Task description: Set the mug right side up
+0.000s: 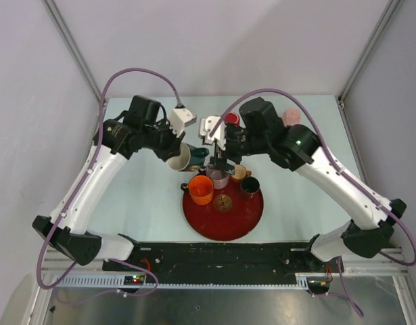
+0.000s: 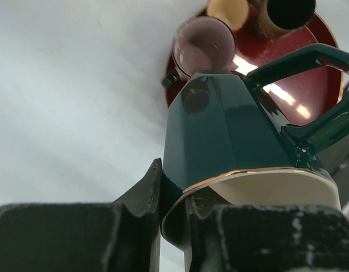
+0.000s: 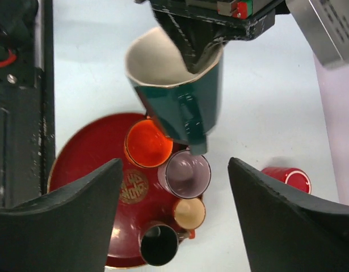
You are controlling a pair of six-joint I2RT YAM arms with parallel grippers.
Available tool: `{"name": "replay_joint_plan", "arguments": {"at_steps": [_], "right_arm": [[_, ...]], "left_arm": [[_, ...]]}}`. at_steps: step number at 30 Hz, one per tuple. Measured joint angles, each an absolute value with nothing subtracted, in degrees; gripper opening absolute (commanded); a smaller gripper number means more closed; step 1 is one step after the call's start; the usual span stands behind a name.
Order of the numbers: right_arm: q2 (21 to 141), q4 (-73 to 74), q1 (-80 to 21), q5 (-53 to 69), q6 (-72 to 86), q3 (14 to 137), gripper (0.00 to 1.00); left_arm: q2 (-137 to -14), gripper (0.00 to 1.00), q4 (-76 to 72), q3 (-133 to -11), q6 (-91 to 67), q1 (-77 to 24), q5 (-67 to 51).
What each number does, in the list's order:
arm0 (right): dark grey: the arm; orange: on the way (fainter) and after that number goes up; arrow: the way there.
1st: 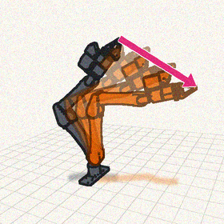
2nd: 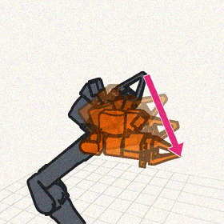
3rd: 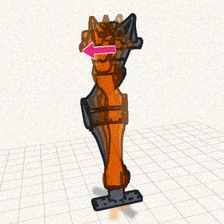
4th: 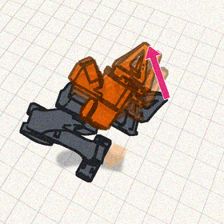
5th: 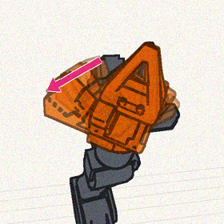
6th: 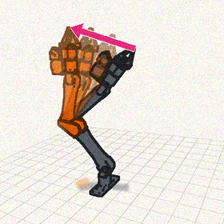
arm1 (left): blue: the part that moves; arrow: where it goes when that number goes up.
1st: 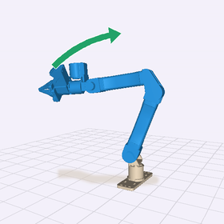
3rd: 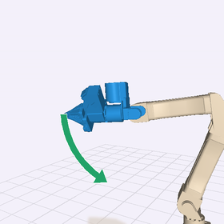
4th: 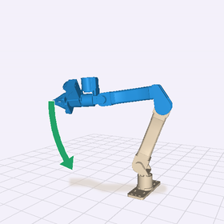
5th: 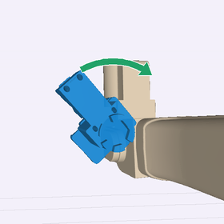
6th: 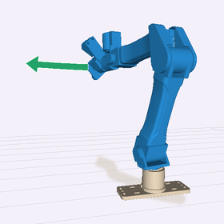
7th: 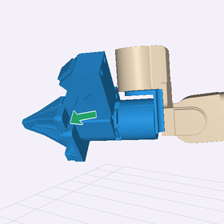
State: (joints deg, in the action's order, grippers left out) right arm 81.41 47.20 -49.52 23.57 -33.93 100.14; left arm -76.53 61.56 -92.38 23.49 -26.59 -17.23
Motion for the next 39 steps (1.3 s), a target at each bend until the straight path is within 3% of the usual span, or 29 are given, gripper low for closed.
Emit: {"name": "replay_joint_plan", "arguments": {"at_steps": [4,10,13,15,17,18,23,27,32,39], "right_arm": [[86.50,50.04,-50.81,20.67,-38.00,103.22,0.73],[91.98,52.64,-51.99,18.28,-40.36,106.65,0.55],[93.34,53.69,-52.38,18.24,-41.01,108.18,0.38],[93.71,54.85,-52.84,18.24,-41.56,108.86,0.14],[94.13,56.01,-53.49,17.89,-42.33,109.71,0.04],[94.26,56.60,-53.76,18.00,-42.35,109.97,0.02],[93.41,55.77,-53.78,17.04,-41.10,107.98,0.00],[89.10,52.07,-52.31,16.25,-38.35,97.17,0.00],[79.48,47.66,-50.13,16.23,-32.99,82.28,0.00],[71.75,40.64,-48.14,17.26,-21.78,63.51,0.00]], "left_arm": [[-77.17,0.00,66.08,-92.53,19.40,-28.03,-17.15],[-77.17,0.00,67.66,-94.54,17.85,-29.17,-17.30],[-77.17,0.00,67.85,-94.91,17.78,-29.63,-17.12],[-77.17,0.00,67.99,-95.09,17.80,-29.67,-17.06],[-77.17,0.00,68.27,-95.29,17.93,-29.69,-16.99],[-77.17,0.06,68.66,-95.39,18.26,-29.74,-17.02],[-77.17,0.57,68.79,-95.37,18.83,-29.89,-17.41],[-75.77,0.85,68.20,-94.37,21.34,-29.65,-18.04],[-74.26,0.97,67.96,-91.81,23.88,-27.88,-23.49],[-71.44,0.99,66.06,-91.81,25.06,-24.95,-27.53]]}}
